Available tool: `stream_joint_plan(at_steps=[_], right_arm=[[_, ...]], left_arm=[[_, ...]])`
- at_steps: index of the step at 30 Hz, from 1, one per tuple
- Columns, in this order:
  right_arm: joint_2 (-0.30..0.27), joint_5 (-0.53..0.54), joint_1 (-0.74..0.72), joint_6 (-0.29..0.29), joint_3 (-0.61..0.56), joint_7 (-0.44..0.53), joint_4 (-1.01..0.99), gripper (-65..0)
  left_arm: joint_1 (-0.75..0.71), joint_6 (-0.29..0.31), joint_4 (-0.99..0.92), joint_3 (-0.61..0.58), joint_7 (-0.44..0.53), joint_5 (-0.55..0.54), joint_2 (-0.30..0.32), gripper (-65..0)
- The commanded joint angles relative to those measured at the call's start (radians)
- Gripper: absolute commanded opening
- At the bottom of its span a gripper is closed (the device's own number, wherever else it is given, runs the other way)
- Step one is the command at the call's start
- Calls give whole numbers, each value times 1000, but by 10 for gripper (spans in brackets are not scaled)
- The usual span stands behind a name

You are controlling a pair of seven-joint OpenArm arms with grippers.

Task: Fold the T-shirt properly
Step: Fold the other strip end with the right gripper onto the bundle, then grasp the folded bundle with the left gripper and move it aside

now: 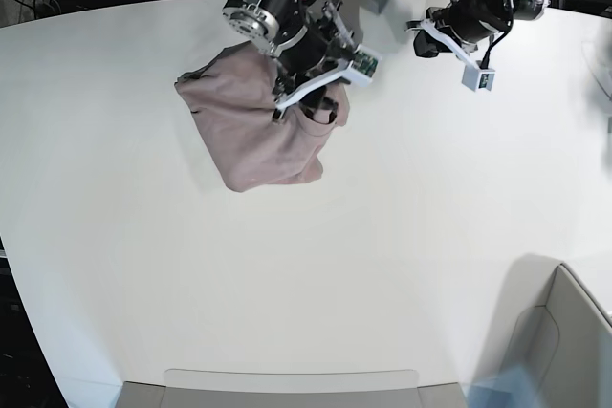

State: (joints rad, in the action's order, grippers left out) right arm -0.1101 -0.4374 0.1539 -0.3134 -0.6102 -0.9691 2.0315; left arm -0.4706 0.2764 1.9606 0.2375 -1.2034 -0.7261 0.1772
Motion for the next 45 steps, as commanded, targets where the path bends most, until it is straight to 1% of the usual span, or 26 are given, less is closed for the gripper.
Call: stream_joint_plan(at_steps=[1,3,5,9,12,15,18,20,22,25,29,32,35,39,42,45], right_arm=[[6,1,-26,9,31,17,27,-407],[-3,32,-55,9,89,16,28,-420],[-20,76,-75,9,192,14,28,-435],[-58,239,-104,7,393,14,28,-482],[-121,404,-98,7,531,12,25,-563],[-187,549,-63,7,612,12,25,-650],[-225,648,-32,7,665,12,25,-650],[-245,699,-3,7,698,12,24,-650],[-262,722,28,7,720,12,24,-650],[-282,722,79,7,760,12,24,-650],[-288,720,128,7,835,14,7,-650],[-288,720,121,7,878,14,-50,-650],[-290,719,77,7,887,14,-136,-650],[-310,719,54,7,881,16,-205,-650],[-310,719,51,7,884,16,-216,-650],[-310,719,54,7,889,14,-214,-650]], left_arm=[[20,1,15,6,13,-14,5,-650],[39,1,16,4,13,-14,5,-650],[49,2,23,-2,15,-14,5,-650],[62,4,24,-11,20,-17,0,-650],[109,2,38,-53,27,-14,6,-650],[123,-1,50,-56,69,-14,6,-650],[123,-1,53,-42,106,-13,8,-650],[135,-1,53,-51,124,7,29,-650],[151,-2,61,-73,119,49,32,-650],[140,-2,78,-154,119,96,52,-650],[97,-1,78,-326,139,105,123,-650],[98,-1,78,-464,191,105,160,-650],[106,-1,78,-554,225,105,163,-650],[123,-1,78,-651,231,105,160,-650],[209,-1,73,-783,221,107,161,-650],[283,-2,58,-875,218,115,166,-650]])
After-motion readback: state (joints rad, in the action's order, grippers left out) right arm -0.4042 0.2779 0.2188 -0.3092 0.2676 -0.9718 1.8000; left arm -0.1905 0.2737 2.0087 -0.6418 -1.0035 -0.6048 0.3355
